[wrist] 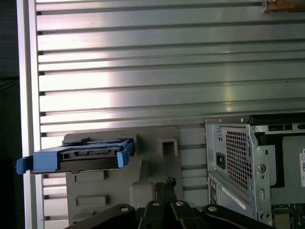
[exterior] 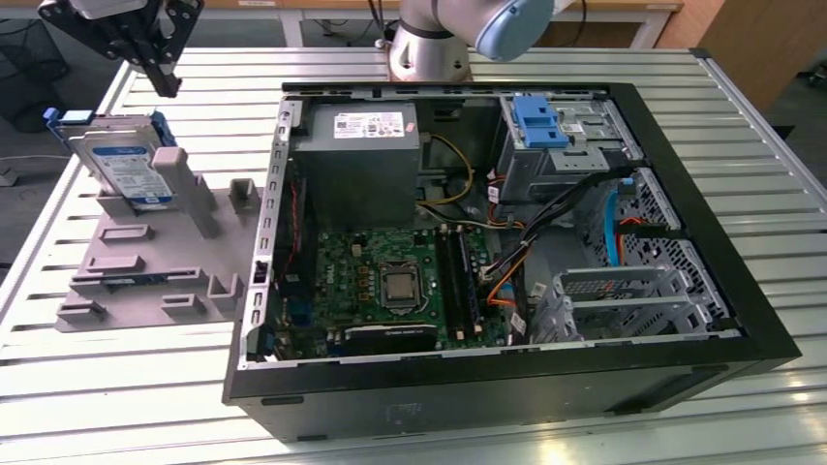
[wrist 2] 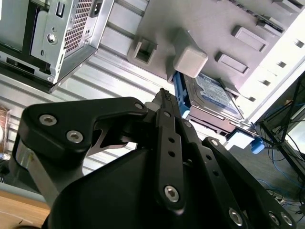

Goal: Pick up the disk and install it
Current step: 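Reach for the disk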

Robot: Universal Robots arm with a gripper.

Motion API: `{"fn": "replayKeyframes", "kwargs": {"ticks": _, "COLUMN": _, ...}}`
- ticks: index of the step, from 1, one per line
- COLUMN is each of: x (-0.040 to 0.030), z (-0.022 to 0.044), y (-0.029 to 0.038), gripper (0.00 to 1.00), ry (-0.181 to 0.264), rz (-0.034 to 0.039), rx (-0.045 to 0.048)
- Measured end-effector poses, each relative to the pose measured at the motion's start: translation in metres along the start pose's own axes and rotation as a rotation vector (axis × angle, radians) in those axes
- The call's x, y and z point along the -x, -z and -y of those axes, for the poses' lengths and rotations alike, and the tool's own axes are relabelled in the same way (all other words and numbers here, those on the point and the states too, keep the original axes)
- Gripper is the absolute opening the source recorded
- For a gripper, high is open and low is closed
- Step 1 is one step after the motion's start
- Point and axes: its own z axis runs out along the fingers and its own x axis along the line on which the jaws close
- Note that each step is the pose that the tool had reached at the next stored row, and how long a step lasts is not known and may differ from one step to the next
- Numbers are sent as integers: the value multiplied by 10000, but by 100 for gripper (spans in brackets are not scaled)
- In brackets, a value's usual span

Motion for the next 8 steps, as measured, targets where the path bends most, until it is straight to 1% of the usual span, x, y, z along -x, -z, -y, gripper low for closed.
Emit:
{"fn": "replayKeyframes", "kwargs": {"ticks": 7, "x": -14, "z": -1, "y": 0, "gripper": 11, "ry": 0, "rz": 0, "rx": 0}}
{"fn": "replayKeyframes", "kwargs": {"ticks": 8, "x": -28, "z": -1, "y": 0, "gripper": 11, "ry": 0, "rz": 0, "rx": -1}}
